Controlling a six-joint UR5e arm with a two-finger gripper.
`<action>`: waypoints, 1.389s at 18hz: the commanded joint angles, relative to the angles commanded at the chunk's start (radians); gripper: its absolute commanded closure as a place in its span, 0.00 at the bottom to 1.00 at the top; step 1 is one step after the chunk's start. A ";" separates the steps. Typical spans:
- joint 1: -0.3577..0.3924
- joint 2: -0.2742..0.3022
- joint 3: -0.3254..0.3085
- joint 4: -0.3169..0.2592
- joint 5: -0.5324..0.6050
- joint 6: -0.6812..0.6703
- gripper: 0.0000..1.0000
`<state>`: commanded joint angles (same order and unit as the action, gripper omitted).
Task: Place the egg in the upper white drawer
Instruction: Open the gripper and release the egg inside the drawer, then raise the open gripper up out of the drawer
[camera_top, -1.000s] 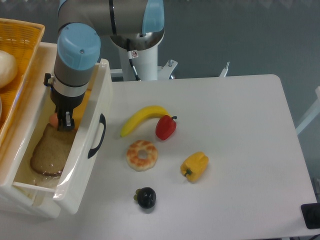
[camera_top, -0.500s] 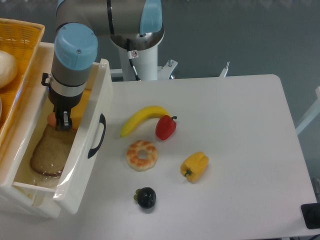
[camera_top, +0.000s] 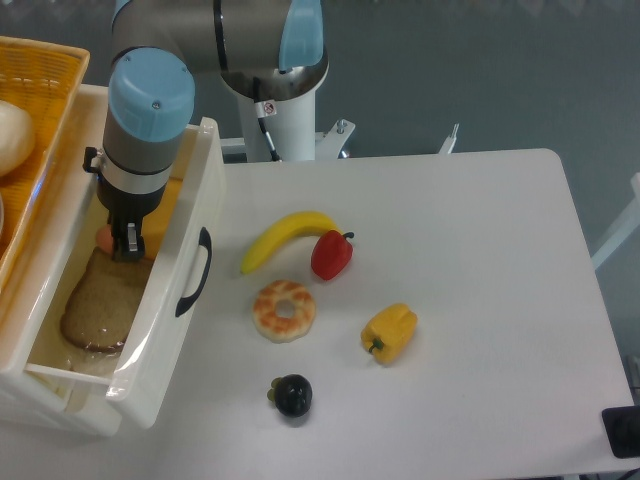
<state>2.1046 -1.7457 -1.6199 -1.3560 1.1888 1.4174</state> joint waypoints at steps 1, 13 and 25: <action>0.000 0.000 0.002 0.000 0.000 0.000 0.43; 0.000 0.002 0.000 0.005 -0.002 0.005 0.13; 0.017 0.029 0.026 0.009 -0.003 0.006 0.05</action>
<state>2.1215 -1.7165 -1.5939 -1.3468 1.1858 1.4235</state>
